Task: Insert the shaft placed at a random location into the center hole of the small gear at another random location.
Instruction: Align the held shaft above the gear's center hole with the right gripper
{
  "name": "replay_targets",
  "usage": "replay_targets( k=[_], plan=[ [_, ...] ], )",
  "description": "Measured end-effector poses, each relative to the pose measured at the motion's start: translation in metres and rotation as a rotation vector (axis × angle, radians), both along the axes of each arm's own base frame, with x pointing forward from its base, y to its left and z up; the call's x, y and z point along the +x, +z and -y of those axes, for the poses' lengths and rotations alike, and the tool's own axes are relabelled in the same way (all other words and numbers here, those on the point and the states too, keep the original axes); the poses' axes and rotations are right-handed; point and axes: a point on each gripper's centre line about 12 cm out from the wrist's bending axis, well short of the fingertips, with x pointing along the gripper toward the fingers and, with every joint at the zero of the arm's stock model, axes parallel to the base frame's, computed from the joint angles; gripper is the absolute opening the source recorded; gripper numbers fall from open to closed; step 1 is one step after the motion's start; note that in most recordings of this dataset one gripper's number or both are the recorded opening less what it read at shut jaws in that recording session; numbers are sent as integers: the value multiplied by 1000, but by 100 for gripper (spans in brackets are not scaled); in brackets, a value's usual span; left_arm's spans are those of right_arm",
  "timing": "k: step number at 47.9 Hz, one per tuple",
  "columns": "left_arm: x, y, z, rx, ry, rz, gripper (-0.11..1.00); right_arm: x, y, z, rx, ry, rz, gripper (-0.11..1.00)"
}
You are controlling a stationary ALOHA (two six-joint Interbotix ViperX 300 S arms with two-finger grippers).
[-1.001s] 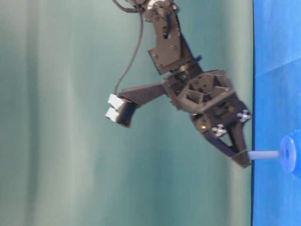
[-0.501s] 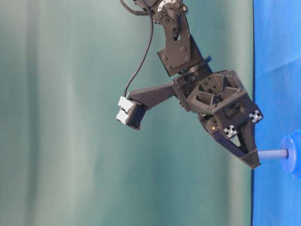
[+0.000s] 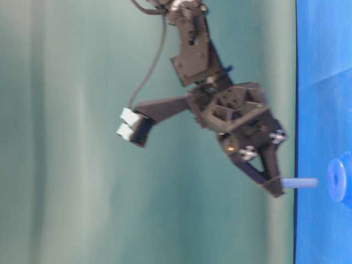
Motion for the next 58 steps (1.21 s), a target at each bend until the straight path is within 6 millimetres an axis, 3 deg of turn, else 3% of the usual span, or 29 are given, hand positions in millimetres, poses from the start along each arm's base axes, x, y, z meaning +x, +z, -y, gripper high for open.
replay_targets(
  k=[20, 38, 58],
  plan=[
    [0, -1, 0, 0, 0, -3, 0, 0, 3, -6, 6, 13, 4, 2],
    [0, -1, 0, 0, 0, -3, 0, 3, -27, -7, 28, 4, -59, 2],
    [0, -1, 0, 0, -2, -3, 0, 3, -28, -7, 27, 2, -55, 2]
  ],
)
